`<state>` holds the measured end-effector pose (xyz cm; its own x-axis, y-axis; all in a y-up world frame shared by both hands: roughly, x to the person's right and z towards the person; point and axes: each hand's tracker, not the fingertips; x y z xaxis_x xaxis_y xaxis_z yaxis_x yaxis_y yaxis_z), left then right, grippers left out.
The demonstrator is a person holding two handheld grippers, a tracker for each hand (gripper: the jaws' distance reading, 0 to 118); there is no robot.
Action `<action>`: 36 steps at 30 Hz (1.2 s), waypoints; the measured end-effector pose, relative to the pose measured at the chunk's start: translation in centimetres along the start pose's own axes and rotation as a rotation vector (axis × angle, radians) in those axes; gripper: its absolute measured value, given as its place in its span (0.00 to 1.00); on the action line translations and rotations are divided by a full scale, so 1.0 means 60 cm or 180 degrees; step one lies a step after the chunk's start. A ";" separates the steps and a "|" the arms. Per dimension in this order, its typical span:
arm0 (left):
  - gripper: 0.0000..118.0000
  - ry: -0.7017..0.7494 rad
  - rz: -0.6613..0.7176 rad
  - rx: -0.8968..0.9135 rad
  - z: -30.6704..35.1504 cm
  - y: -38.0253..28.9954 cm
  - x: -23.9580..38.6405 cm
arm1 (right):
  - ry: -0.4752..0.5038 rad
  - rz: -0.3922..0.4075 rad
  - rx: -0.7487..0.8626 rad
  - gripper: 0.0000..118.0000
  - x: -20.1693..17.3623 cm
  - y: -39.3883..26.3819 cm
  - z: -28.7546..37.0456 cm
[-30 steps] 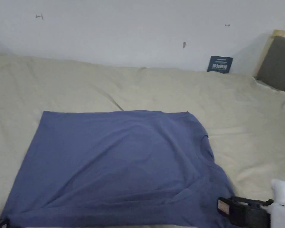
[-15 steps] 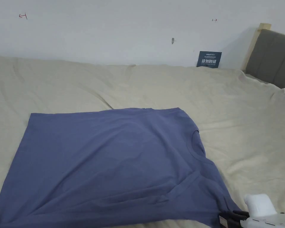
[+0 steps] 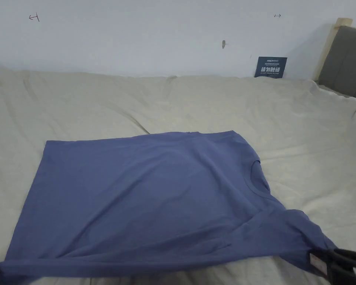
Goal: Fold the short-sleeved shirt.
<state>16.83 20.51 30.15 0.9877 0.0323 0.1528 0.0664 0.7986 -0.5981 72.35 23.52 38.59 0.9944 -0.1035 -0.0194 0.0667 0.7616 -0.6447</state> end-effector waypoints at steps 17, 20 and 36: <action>0.20 -0.0096 0.0147 -0.0956 -0.319 0.204 -0.047 | -0.0439 0.0544 -0.0935 0.03 0.019 0.298 -0.383; 0.72 -0.0082 0.0014 -0.0941 -0.327 0.207 -0.038 | -0.0481 0.0417 -0.1015 0.52 0.027 0.286 -0.416; 0.88 -0.0016 0.0467 0.0251 -0.057 0.081 -0.025 | 0.0039 -0.0539 0.0727 0.66 -0.033 0.110 -0.073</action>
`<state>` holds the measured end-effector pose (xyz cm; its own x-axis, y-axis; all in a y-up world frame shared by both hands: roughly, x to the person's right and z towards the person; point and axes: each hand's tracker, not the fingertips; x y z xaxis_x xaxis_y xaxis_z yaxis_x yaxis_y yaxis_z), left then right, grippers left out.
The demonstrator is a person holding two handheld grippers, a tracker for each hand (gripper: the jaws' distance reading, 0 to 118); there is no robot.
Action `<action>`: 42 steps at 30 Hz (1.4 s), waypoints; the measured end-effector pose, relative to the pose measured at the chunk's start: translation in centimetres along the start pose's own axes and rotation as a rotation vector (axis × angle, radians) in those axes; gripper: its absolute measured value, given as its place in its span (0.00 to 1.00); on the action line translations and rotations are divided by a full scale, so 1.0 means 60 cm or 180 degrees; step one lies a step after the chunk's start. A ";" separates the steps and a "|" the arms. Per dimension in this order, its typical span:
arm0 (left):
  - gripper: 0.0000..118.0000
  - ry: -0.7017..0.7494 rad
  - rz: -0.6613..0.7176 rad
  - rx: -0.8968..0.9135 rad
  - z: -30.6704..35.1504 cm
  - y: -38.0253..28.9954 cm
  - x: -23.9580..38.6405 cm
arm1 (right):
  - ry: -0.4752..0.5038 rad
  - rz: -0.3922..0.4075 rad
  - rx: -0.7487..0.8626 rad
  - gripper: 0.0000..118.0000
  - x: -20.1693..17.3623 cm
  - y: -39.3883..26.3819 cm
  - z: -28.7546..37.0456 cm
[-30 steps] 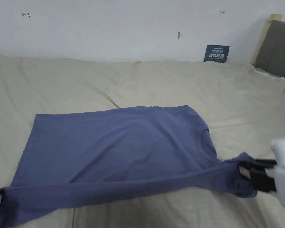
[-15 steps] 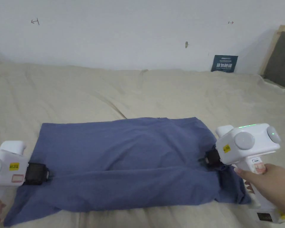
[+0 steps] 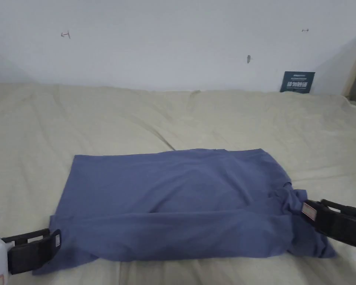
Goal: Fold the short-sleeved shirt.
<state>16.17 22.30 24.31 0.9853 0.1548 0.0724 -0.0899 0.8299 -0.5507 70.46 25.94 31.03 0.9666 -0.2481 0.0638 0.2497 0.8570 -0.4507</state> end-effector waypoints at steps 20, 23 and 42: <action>0.85 0.0139 0.0196 -0.1355 -0.178 0.017 -0.052 | 0.0375 0.0220 -0.0109 0.00 -0.069 -0.044 0.042; 0.97 0.0284 0.0024 -0.1472 -0.207 0.011 -0.050 | 0.0459 0.0186 -0.0232 0.00 -0.065 -0.052 0.036; 0.08 0.0108 -0.0815 -0.1446 -0.172 0.026 0.031 | 0.0422 0.0159 -0.0370 0.00 -0.015 -0.032 -0.025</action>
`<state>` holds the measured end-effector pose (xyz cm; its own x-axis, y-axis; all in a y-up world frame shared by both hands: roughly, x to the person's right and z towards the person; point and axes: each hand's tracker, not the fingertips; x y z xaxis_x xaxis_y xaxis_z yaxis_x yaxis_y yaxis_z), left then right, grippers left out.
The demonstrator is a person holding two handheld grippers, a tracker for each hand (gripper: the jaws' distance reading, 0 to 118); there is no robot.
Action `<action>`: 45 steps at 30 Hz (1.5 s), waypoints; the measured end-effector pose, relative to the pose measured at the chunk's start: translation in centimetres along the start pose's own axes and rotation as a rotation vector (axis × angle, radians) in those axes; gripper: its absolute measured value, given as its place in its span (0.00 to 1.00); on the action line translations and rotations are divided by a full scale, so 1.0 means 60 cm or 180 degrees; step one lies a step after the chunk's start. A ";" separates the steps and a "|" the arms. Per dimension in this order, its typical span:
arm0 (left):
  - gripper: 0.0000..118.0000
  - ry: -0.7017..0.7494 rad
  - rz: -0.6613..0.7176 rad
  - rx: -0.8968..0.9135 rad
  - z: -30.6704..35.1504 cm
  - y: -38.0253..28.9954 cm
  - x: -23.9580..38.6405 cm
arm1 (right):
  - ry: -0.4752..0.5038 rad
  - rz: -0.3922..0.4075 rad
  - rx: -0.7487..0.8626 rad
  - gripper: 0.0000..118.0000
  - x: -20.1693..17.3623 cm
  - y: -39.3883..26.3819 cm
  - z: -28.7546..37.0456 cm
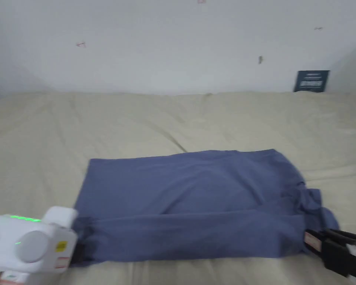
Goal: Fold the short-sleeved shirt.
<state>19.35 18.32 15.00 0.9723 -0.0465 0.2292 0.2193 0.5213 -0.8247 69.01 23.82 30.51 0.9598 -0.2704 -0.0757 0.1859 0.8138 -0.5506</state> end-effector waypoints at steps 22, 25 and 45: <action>0.07 -0.0321 0.0700 0.0006 0.015 -0.003 -0.027 | -0.0518 -0.0809 -0.1578 0.67 0.199 0.085 -0.191; 0.07 -0.0292 0.0657 -0.0011 0.010 -0.002 -0.024 | -0.0494 -0.0515 -0.1510 0.01 0.192 0.093 -0.179; 0.07 -0.0722 0.0788 0.0418 0.194 -0.031 -0.064 | 0.0219 -0.1053 -0.1028 0.01 0.186 0.125 0.074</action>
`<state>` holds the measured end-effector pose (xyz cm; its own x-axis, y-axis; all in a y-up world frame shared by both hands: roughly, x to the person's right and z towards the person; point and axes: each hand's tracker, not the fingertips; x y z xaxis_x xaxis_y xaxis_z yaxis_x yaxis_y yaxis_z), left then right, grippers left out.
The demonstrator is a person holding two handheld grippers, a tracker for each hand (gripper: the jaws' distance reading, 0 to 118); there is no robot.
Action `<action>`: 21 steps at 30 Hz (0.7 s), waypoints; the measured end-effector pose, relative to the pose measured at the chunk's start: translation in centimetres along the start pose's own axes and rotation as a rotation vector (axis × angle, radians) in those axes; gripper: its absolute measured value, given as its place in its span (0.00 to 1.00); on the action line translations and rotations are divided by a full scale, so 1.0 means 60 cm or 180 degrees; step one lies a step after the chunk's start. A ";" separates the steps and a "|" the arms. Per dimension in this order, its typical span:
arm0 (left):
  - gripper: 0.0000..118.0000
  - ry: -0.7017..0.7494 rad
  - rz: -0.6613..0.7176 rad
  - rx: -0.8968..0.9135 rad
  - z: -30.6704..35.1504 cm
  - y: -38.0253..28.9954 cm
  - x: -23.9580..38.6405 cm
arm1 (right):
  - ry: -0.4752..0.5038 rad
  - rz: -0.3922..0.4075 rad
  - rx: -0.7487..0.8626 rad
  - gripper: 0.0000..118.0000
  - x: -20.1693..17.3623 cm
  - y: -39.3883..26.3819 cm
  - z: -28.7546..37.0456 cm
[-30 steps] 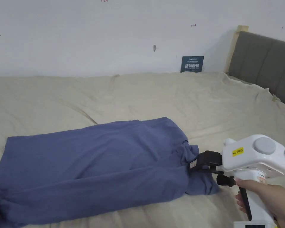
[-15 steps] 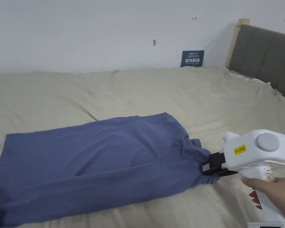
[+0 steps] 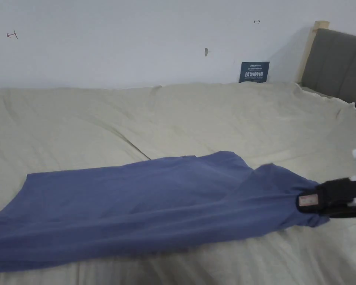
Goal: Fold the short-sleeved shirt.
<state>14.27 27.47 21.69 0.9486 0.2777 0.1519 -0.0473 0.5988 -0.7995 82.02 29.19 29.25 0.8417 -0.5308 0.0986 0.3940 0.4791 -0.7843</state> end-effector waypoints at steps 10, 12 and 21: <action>0.07 0.0080 0.0056 -0.0485 -0.102 -0.124 -0.035 | -0.0535 -0.0534 -0.0487 0.01 0.110 -0.126 -0.109; 0.07 0.0165 -0.0036 -0.0450 -0.105 -0.133 -0.035 | -0.0503 -0.0321 -0.0464 0.04 0.106 -0.130 -0.120; 0.98 0.0600 -0.0330 -0.0138 -0.043 -0.135 -0.035 | -0.1530 0.0272 0.0203 0.79 0.064 -0.126 -0.030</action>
<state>13.49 20.07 26.34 0.9896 0.0683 0.1266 0.0634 0.5829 -0.8100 81.60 22.27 34.48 0.9412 -0.1122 0.3188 0.3253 0.5566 -0.7644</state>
